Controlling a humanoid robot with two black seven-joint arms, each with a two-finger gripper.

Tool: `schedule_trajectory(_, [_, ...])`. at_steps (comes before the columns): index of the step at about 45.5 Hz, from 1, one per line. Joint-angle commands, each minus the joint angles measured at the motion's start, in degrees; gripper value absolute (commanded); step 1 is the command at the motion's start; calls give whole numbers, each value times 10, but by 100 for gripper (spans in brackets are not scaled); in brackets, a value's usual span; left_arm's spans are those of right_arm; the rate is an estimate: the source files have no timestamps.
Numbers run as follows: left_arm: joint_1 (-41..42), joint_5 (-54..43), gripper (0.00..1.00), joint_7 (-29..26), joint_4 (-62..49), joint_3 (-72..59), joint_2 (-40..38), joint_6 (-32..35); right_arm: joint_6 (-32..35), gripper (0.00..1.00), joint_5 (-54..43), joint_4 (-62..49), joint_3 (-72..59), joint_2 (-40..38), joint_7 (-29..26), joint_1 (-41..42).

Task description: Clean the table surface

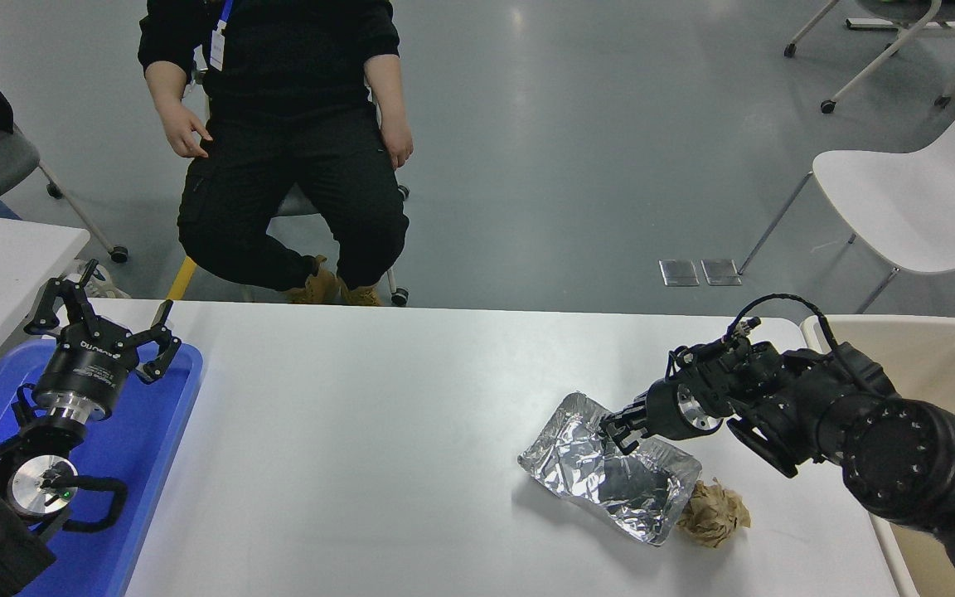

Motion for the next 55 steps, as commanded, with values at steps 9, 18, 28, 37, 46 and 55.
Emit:
schedule_trajectory(9, [0, 0, 100, 0, 0, 0, 0, 0, 0, 0, 10, -3, 10, 0, 23, 5])
schedule_trajectory(18, [0, 0, 100, 0, 0, 0, 0, 0, 0, 0, 42, -3, 45, 0, 47, 12])
schedule_trajectory(28, [0, 0, 100, 0, 0, 0, 0, 0, 12, 0, 119, -6, 57, 0, 59, 34])
schedule_trajectory(37, [0, 0, 100, 1, 0, 0, 0, 0, 32, 0, 169, -32, 57, 0, 59, 65])
schedule_trajectory(46, [0, 0, 100, 0, 0, 0, 0, 0, 68, 0, 220, -115, 57, 0, 59, 63])
schedule_trajectory(55, [0, 0, 100, 0, 0, 0, 1, 0, 89, 0, 277, -168, 59, 0, 55, 67])
